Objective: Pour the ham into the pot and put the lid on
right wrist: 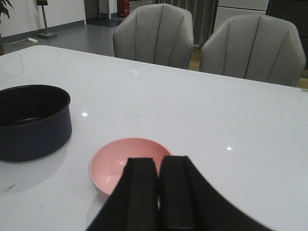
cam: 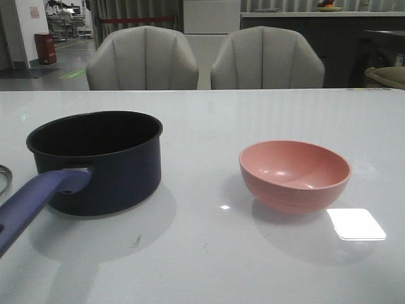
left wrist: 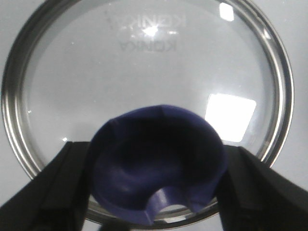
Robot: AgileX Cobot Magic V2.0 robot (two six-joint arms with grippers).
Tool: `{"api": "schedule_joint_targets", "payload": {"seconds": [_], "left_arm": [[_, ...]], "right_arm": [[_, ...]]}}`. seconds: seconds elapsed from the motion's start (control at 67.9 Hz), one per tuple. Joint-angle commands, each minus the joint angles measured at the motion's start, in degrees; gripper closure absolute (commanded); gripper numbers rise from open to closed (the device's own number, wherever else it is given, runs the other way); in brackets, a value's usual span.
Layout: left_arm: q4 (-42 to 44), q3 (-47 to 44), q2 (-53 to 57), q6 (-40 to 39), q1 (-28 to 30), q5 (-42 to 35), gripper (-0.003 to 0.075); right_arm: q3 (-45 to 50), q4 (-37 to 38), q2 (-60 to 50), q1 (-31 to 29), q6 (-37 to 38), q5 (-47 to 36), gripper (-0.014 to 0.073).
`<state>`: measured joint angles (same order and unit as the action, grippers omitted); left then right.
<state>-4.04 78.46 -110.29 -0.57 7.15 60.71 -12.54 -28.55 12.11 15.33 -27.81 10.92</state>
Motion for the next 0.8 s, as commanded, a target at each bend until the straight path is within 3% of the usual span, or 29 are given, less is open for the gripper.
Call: {"api": "schedule_joint_targets", "payload": {"seconds": [0.0, 0.28, 0.545, 0.781], "left_arm": [[-0.31, 1.70, 2.84, -0.05, 0.06, -0.73, 0.0419], [-0.31, 3.18, 5.17, -0.05, 0.06, -1.23, 0.0421], [-1.25, 11.00, 10.76, 1.78, -0.15, 0.40, 0.0421], [-3.51, 16.61, 12.54, 3.17, -6.95, 2.73, 0.0421]], "right_arm": [[-1.63, -0.59, 0.39, 0.09, -0.45, -4.27, 0.0432], [-1.63, -0.59, 0.39, 0.09, -0.45, -4.27, 0.0432], [-1.63, -0.59, 0.39, 0.09, -0.45, -4.27, 0.0432], [-1.63, -0.59, 0.39, 0.09, -0.45, -4.27, 0.0432]]}}
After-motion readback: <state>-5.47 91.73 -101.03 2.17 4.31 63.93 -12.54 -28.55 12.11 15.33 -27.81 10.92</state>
